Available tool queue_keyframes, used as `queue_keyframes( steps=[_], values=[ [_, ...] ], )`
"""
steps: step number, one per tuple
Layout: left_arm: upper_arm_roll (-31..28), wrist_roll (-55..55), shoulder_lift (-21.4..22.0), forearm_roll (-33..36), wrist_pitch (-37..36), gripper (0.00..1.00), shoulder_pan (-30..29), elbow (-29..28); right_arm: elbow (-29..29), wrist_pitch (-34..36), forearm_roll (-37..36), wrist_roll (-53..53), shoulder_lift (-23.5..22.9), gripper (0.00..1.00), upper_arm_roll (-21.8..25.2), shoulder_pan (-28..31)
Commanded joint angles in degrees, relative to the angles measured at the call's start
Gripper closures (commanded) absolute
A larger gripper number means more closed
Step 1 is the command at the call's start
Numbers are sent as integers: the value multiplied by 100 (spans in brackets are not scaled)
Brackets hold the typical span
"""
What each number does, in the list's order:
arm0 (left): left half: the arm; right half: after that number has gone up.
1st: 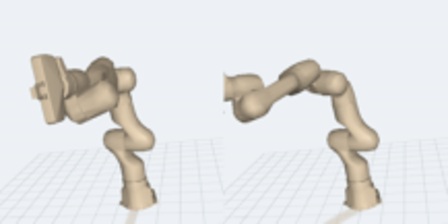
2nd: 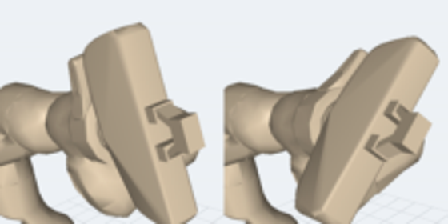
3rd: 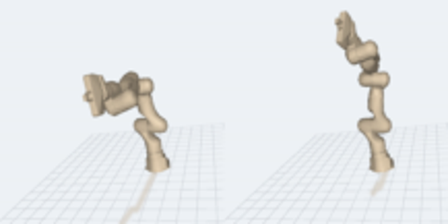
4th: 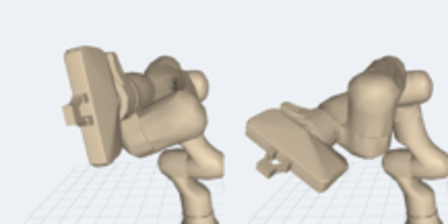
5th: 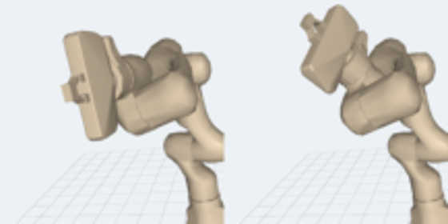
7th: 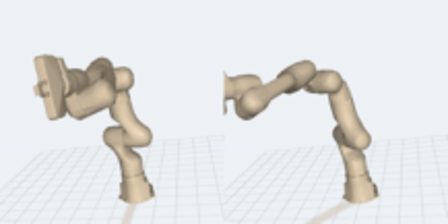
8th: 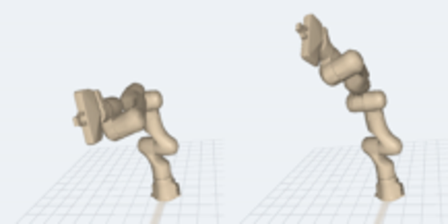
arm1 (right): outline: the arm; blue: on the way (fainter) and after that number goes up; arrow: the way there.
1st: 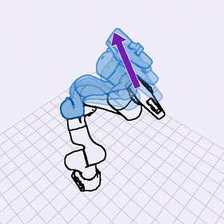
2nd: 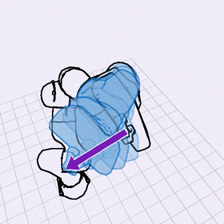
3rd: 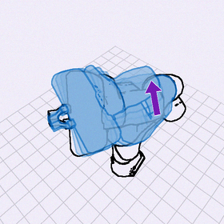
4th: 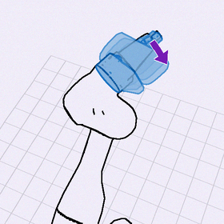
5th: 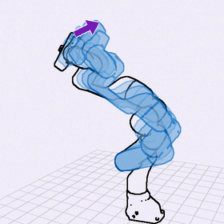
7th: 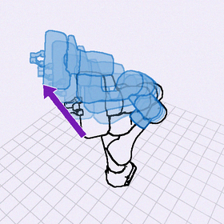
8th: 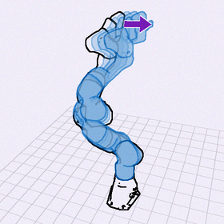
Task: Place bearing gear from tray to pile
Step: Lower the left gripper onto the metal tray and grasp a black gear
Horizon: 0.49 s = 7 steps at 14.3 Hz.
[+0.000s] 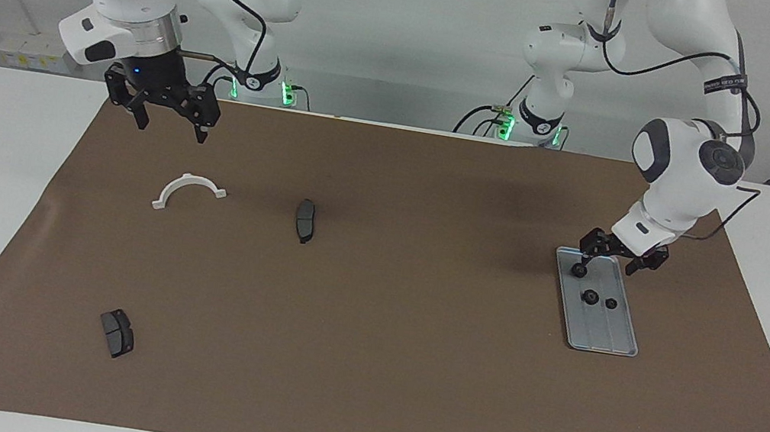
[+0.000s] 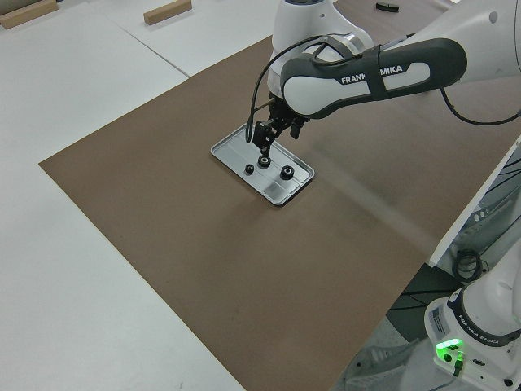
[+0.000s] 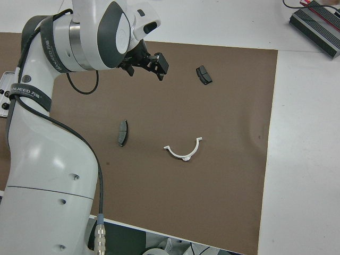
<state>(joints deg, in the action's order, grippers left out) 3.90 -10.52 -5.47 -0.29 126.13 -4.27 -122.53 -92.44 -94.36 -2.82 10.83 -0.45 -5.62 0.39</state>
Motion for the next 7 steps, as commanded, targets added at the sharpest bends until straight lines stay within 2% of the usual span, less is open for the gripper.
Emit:
queue_keyframes(
  steps=[1, 7],
  values=[
    [32, 59, -208, 20, 236, 6, -56, -87, -125, -22, 124, -90, 115, 0, -35, 93],
    [32, 51, -253, 20, 543, 25, -56, -376, -125, -30, 124, -90, 115, 0, -35, 93]
  ],
)
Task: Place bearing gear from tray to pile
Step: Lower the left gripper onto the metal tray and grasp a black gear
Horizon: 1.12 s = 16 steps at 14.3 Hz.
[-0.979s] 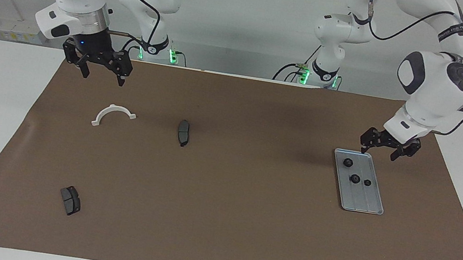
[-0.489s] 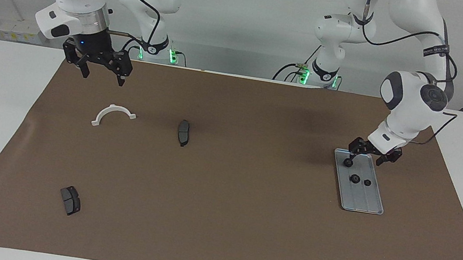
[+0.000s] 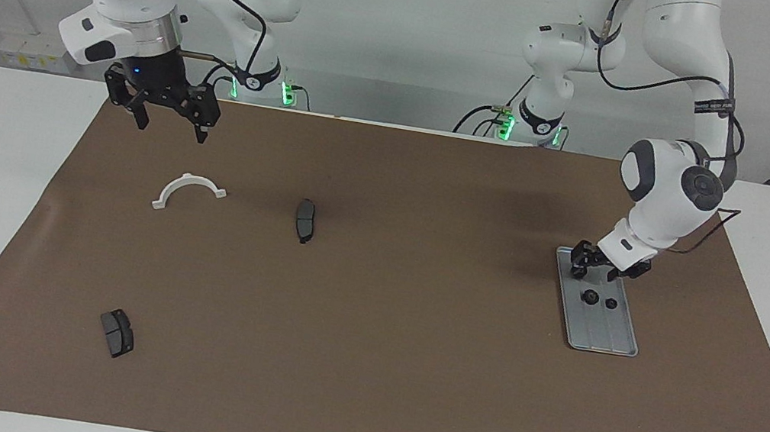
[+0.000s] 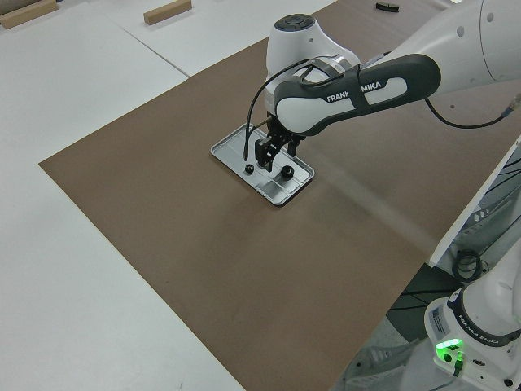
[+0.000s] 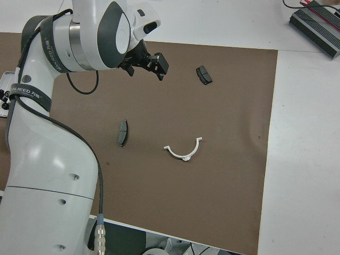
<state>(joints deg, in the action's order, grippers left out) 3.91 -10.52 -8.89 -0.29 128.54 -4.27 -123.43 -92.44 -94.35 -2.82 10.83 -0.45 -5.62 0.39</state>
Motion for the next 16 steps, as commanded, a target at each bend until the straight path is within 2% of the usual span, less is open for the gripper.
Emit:
queue_keyframes(
  steps=[1, 10, 16],
  values=[
    [31, 59, 80, 20, 390, 28, -56, -339, -125, -22, 124, -90, 115, 0, -35, 93],
    [31, 59, -8, 20, 409, 46, -21, -366, -125, -30, 124, -90, 115, 0, -35, 93],
    [31, 68, -8, 20, 409, 67, 14, -410, -125, -30, 124, -90, 115, 0, -35, 93]
  ],
)
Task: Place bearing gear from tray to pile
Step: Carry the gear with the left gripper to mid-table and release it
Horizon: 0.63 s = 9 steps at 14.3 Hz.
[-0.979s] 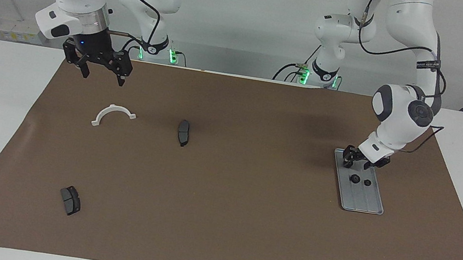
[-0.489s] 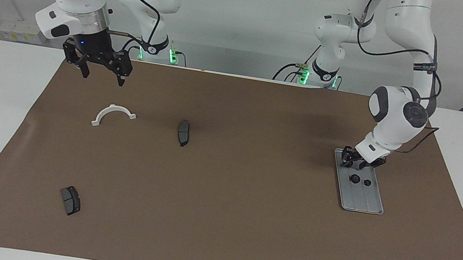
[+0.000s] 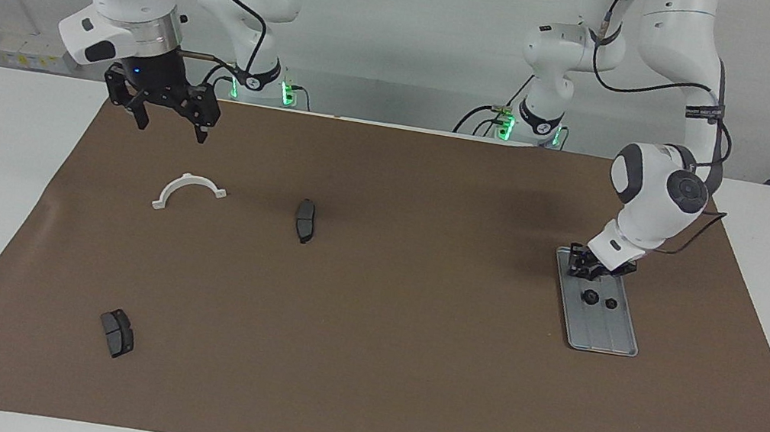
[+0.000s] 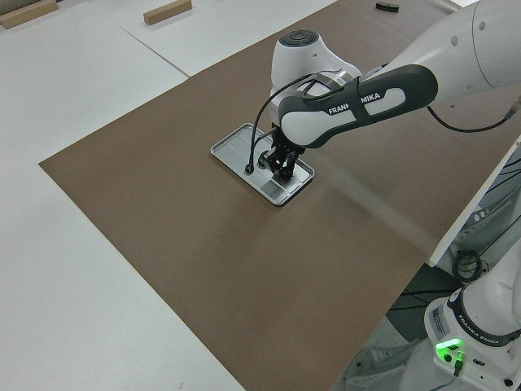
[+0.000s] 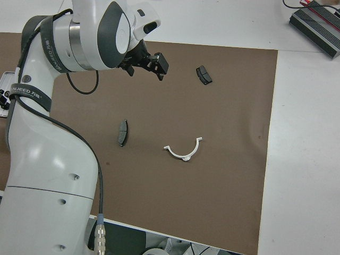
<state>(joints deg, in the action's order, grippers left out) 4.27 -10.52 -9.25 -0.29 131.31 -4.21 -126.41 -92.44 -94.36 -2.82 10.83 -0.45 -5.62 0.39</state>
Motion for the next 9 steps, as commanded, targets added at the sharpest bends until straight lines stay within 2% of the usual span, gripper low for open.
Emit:
queue_keyframes(
  steps=[1, 4, 7, 9],
  values=[
    [-6, 68, 28, 20, 132, 71, 8, -112, -125, -30, 124, -99, 115, 0, -35, 93],
    [-6, 59, -33, 20, -17, 80, -18, 124, -125, -30, 124, -90, 115, 0, -35, 93],
    [29, 138, -296, 20, -727, 80, 87, 1054, -125, -30, 124, -90, 115, 0, -35, 93],
    [30, 610, -411, 20, -914, 80, 464, 1443, -125, -30, 124, -90, 115, 0, -35, 93]
  ],
)
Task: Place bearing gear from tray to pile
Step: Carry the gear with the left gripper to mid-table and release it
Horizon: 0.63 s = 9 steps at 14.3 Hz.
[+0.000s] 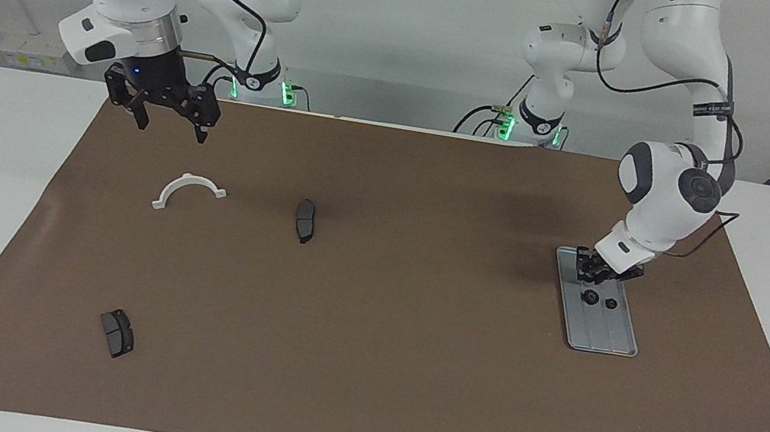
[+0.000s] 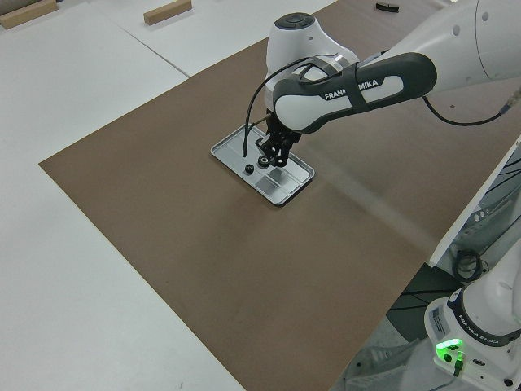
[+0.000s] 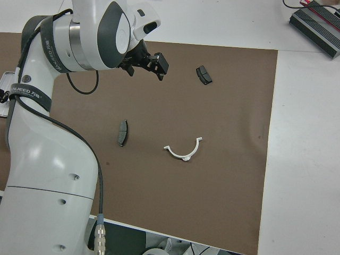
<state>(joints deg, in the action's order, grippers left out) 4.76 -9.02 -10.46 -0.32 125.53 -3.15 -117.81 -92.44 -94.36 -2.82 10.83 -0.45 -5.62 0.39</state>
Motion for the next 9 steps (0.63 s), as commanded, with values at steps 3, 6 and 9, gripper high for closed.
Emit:
queue_keyframes(
  steps=[3, 6, 9],
  values=[
    [-19, 1347, -307, 23, -240, 80, 1006, 610, -125, -30, 124, -99, 115, 0, -35, 93],
    [-19, 2524, -342, 6, -91, 80, 1841, 619, -125, -30, 124, -90, 115, 0, -35, 93],
    [-19, 3326, -631, -135, 452, 80, 2659, 593, -116, -30, 124, -90, 115, 0, -35, 93]
  ],
)
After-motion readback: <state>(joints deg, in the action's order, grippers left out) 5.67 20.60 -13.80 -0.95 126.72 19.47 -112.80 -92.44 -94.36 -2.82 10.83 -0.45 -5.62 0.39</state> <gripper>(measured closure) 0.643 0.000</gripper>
